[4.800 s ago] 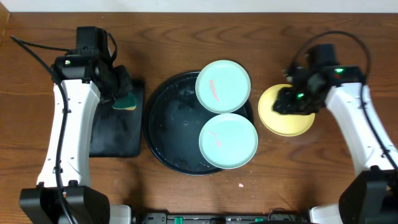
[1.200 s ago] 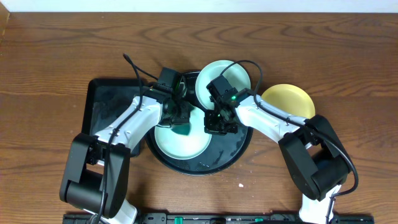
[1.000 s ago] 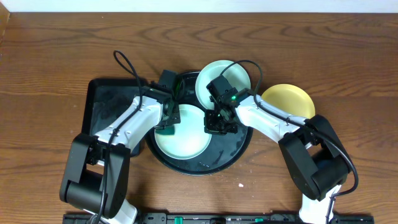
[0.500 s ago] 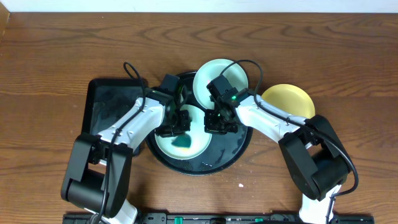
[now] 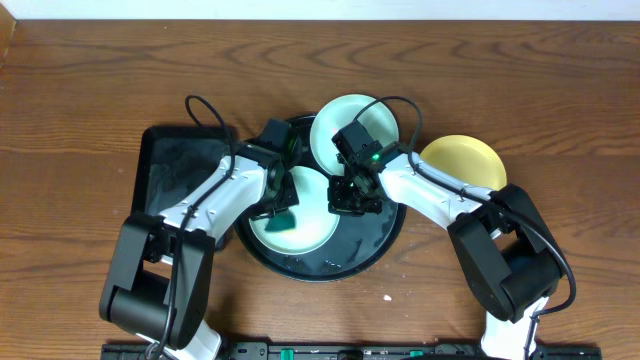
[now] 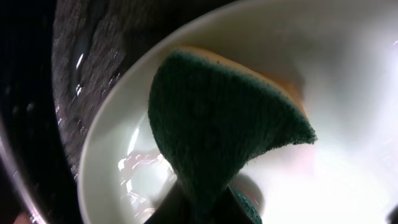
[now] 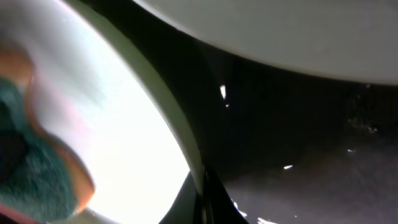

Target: Clean dirty plates on tray and stack at the side

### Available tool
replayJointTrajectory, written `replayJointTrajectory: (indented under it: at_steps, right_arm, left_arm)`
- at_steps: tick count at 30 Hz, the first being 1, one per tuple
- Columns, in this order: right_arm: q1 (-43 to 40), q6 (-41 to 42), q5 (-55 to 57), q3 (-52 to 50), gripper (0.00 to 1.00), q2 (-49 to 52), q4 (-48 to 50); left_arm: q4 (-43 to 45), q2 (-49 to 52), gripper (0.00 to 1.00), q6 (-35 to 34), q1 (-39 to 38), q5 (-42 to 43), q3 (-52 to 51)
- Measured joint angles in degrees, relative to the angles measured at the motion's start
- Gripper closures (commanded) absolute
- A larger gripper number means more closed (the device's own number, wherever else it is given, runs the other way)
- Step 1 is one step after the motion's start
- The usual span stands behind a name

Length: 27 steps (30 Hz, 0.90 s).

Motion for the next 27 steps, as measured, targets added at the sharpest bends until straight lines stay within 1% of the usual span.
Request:
replayJointTrajectory:
  at_steps: [2, 5, 8, 11, 13, 16, 19, 23, 27]
  right_arm:
    - [0.0, 0.0, 0.1, 0.0, 0.99, 0.0, 0.0]
    - [0.0, 0.0, 0.1, 0.0, 0.99, 0.0, 0.0]
    - [0.0, 0.0, 0.0, 0.0, 0.99, 0.0, 0.0]
    - [0.0, -0.1, 0.0, 0.0, 0.99, 0.0, 0.0]
    - [0.0, -0.1, 0.0, 0.0, 0.99, 0.0, -0.1]
    - [0.0, -0.5, 0.0, 0.0, 0.99, 0.0, -0.1]
    - [0.0, -0.7, 0.0, 0.0, 0.99, 0.0, -0.1]
    - [0.0, -1.5, 0.0, 0.2, 0.99, 0.0, -0.2]
    - [0.1, -5.2, 0.5, 1.9, 0.99, 0.5, -2.2]
  left_arm:
    - [-1.4, 0.0, 0.92, 2.7, 0.3, 3.7, 0.0]
    - [-1.0, 0.0, 0.92, 7.2, 0.5, 9.8, 0.0]
    - [2.5, 0.0, 0.93, 10.1, 0.4, 14.0, -0.1]
    - [8.9, 0.1, 0.93, 11.6, 0.4, 16.4, -0.1]
    - [10.6, 0.1, 0.93, 11.8, 0.7, 16.8, -0.1]
    - [7.3, 0.1, 0.93, 11.9, 3.0, 15.6, 1.9]
    - [4.3, -1.0, 0.92, 12.0, 7.0, 13.3, 5.7]
    - [-0.9, -6.5, 0.93, 12.4, 13.0, 11.6, 9.5]
    - [-4.9, -13.5, 0.92, 12.9, 19.5, 10.7, 10.1]
